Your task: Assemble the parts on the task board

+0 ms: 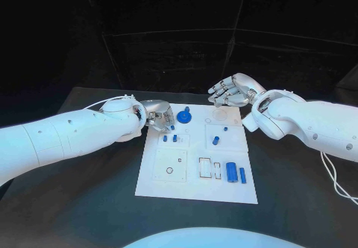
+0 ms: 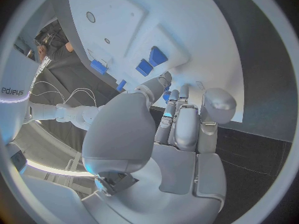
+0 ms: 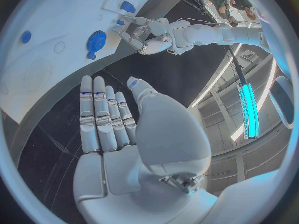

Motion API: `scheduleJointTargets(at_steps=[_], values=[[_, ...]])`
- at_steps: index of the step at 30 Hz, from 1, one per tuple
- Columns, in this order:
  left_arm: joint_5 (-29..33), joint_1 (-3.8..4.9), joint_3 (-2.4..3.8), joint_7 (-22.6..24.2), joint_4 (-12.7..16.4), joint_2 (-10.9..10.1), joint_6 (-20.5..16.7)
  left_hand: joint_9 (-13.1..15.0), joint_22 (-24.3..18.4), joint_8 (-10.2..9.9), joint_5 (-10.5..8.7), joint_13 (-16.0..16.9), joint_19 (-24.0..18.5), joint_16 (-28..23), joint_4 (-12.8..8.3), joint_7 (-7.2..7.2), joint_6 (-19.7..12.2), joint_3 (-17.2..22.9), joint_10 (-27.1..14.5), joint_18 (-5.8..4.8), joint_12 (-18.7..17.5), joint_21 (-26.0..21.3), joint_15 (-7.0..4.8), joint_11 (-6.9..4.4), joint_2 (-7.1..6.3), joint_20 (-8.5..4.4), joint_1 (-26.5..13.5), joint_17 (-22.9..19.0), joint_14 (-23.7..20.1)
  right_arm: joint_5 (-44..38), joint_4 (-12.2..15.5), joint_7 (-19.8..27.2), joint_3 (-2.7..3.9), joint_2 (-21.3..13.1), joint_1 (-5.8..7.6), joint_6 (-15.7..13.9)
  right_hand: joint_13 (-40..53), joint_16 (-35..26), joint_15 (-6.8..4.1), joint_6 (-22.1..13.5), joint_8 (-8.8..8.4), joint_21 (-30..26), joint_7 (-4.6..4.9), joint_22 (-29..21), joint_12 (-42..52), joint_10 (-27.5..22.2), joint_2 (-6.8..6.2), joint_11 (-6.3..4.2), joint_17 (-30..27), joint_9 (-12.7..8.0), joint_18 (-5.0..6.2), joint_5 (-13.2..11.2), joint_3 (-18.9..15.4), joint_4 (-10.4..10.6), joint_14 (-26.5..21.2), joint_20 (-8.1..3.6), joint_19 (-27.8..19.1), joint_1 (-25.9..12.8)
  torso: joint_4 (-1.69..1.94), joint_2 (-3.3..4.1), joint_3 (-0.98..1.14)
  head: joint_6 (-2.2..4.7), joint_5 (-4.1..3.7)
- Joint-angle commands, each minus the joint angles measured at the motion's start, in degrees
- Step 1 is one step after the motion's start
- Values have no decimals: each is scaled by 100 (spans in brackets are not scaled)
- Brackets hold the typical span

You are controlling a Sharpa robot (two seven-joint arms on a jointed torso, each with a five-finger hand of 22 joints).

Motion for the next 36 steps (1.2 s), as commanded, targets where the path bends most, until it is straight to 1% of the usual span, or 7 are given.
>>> scheduleJointTargets(at_steps=[1, 7, 11, 17, 21, 27, 36], values=[[137, 8, 37, 4, 76, -123, -212, 7, -9, -13, -15, 2, 4, -5, -5, 14, 21, -30, -34, 14, -40, -31, 39, -4, -40, 31, 19, 0, 89, -617, -63, -172, 4, -44, 12, 301, -39, 168, -155, 212, 86, 238, -50, 127, 12, 227, -31, -72, 73, 20, 73, -167, 100, -167, 402, -155, 322, 140, 6, -12, -3, 17, -19], [1062, 34, 181, 410, 137, -404, -714, 26, -117, 33, -11, 14, -35, 6, 6, 38, 143, -17, -12, 39, -30, -143, 51, 10, 50, 44, 40, 9, 87, -1845, -163, -469, 3, -152, 11, 738, -44, 629, -469, 685, 112, 981, -256, 591, -241, 696, -121, -302, 387, -11, 62, -425, 269, -406, 1401, -492, 901, 181, 7, -15, 3, 78, -58], [2608, 66, 212, 971, 131, -613, -990, 30, -338, 76, 42, 22, -131, -36, -20, 48, 266, 114, 100, 93, 14, -373, 49, 1, 154, 49, 105, -99, 52, -2855, -182, -703, 2, -245, 8, 960, -36, 1308, -555, 877, -13, 1484, -314, 958, -549, 922, -196, -404, 812, -50, 54, -535, 398, -490, 1499, -596, 1003, 97, 0, -23, 8, 113, -137], [5014, 77, 219, 2390, 235, -852, -1135, 15, -1713, 90, 50, 10, -890, -855, -56, 101, 395, 281, 135, 372, 32, -1871, 76, 37, 172, 76, 38, -1544, -547, -3915, -136, -947, -1, -346, -28, 1050, -30, 2142, -581, 966, -234, 1953, -364, 1320, -809, 906, -293, -401, 1293, -53, 50, -606, 509, -470, 1508, -613, 1006, -89, -12, -10, 4, 156, -274], [6559, 79, 216, 3246, 368, -967, -944, 8, -1849, 72, 49, 9, -1052, -1273, -64, 117, 393, 329, 126, 383, 55, -2077, 85, 46, 234, 86, 4, -2232, -860, -4413, -85, -1052, -2, -381, -96, 1003, -19, 3185, -577, 1042, -443, 3464, -387, 2914, -949, 938, -344, -420, 1857, -40, -142, -615, 660, -451, 1440, -617, 1357, -183, 4, -19, -3, 171, -349], [7247, 69, 200, 3590, 520, -1051, -724, 9, -1903, 63, 42, 12, -1104, -1440, -41, 122, 387, 300, 123, 383, 80, -2159, 94, 50, 274, 95, -56, -2513, -992, -4731, -1, -1121, -3, -376, -178, 1043, -25, 4649, -554, 1073, -641, 4651, -357, 4235, -1079, 908, -411, -385, 3142, -37, -319, -646, 783, -443, 1427, -571, 1555, -261, 13, -11, -1, 186, -392], [7440, 33, 187, 3694, 581, -1089, -601, 14, -1934, 74, 43, 16, -1128, -1501, -44, 113, 409, 285, 138, 385, 106, -2205, 93, 43, 306, 96, -64, -2610, -1048, -4834, 99, -1123, -3, -353, -335, 1272, -35, 5089, -512, 993, -797, 4950, -318, 4563, -1201, 751, -474, -317, 3506, -43, -353, -721, 797, -464, 1373, -521, 1548, -284, 7, -8, 4, 192, -414]])
